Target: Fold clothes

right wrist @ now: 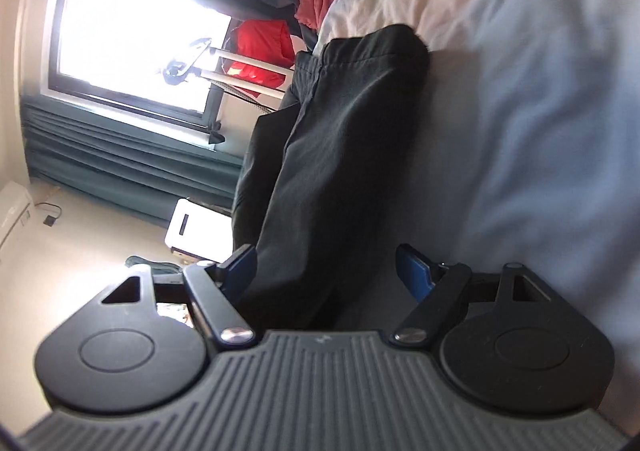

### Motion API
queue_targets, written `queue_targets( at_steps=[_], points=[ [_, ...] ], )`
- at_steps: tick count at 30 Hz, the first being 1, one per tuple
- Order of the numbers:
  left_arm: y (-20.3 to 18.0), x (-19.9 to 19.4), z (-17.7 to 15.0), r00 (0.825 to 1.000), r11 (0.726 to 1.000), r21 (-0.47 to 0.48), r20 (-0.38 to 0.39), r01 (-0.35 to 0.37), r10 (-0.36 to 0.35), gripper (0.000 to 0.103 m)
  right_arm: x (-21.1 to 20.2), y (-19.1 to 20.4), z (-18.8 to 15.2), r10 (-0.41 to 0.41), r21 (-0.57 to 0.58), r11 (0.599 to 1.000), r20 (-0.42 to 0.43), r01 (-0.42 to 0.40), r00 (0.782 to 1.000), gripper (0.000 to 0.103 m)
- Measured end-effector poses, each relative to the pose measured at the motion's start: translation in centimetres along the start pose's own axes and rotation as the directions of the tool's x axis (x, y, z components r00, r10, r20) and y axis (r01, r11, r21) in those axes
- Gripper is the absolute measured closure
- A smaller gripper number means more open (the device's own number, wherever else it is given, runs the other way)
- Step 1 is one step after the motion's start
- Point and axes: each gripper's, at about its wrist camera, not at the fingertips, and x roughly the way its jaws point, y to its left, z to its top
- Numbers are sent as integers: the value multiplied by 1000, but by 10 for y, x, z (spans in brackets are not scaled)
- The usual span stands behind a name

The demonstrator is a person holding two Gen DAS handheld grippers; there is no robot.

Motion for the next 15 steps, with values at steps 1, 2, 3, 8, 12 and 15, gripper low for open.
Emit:
queue_targets(
  at_steps=[1, 2, 3, 8, 12, 15],
  points=[
    [4, 3, -1, 1000, 1000, -5, -1, 7, -7, 94, 12, 1, 4, -21, -4, 1000, 16, 21, 1000, 25],
    [6, 6, -2, 1000, 1000, -3, 1, 13, -13, 94, 22, 0, 8, -29, 8, 1000, 52, 29, 998, 27],
    [6, 9, -5, 1000, 1000, 7, -6, 12, -12, 94, 29, 1, 14, -38, 22, 999, 87, 36, 995, 31],
    [-3, 22, -16, 998, 997, 54, -46, 46, -44, 94, 40, 19, 61, -187, -40, 979, 191, 198, 964, 92],
    [-23, 24, -31, 988, 985, 108, -93, 134, -124, 90, 5, 43, 100, -244, -199, 930, 294, 308, 924, 95],
    [-47, 22, -51, 972, 965, 166, -155, 202, -176, 81, -49, 39, 129, -234, -199, 925, 371, 323, 899, 95]
  ],
)
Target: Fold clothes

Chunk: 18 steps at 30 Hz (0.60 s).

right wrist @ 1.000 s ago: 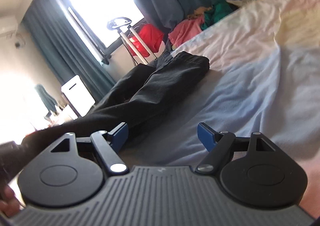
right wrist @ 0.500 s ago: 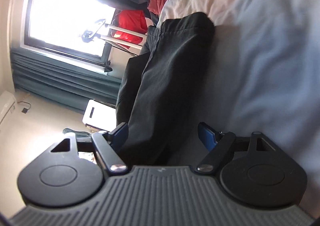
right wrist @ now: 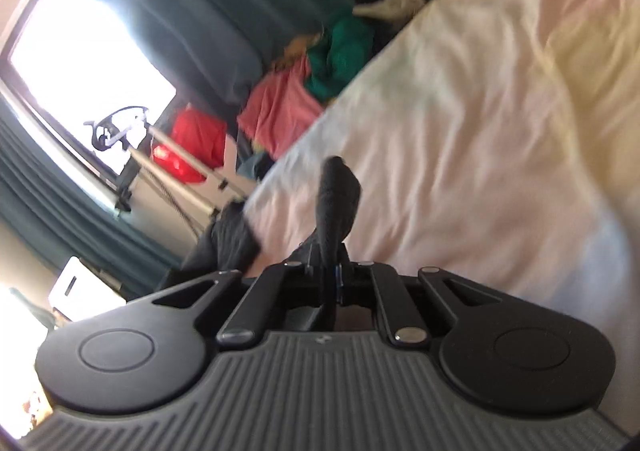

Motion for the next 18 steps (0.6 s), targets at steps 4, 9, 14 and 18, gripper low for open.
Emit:
queue_targets(
  at_steps=[4, 9, 14, 18],
  points=[
    [-39, 10, -26, 987, 987, 108, -114, 121, -109, 63, -48, -49, 40, -76, -6, 997, 106, 77, 991, 95],
    [-71, 17, -60, 962, 954, 233, -237, 191, -135, 35, -93, -141, 39, -179, 145, 976, 93, 165, 979, 95],
    [-65, 21, -62, 950, 965, 177, -279, 192, -138, 27, -101, -159, 31, -199, 60, 979, 44, 196, 979, 95],
    [-52, 24, -50, 952, 982, 95, -277, 165, -133, 26, -100, -152, 35, -183, 50, 982, 48, 180, 982, 95]
  ],
)
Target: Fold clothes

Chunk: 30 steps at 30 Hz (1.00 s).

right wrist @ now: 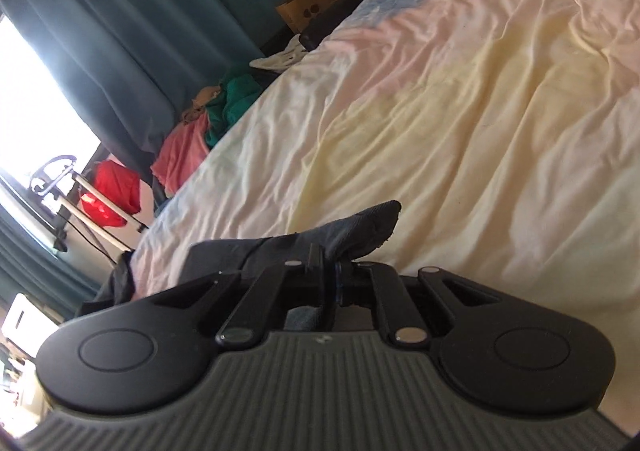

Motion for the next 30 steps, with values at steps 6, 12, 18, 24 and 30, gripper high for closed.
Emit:
queue_targets(
  at_steps=[6, 12, 18, 24, 30],
  points=[
    [16, -9, 7, 999, 994, -107, 19, -33, 35, 25, 1, -2, 8, 8, 45, 999, 36, -9, 999, 95],
    [45, -20, 19, 998, 964, -263, 61, -19, 36, 25, -35, 14, 32, 42, 81, 994, 303, -69, 952, 96],
    [111, -54, 25, 989, 798, -601, 78, -52, 123, 18, -9, 2, 12, -148, -14, 988, 245, 156, 958, 96],
    [206, -88, -19, 962, 313, -947, 20, -69, 271, 16, 5, -10, 5, -205, -40, 976, 172, 214, 964, 95],
    [245, -94, -30, 941, 121, -988, 130, 96, 313, 19, -2, 1, 1, -212, -107, 966, 189, 235, 959, 95]
  ],
)
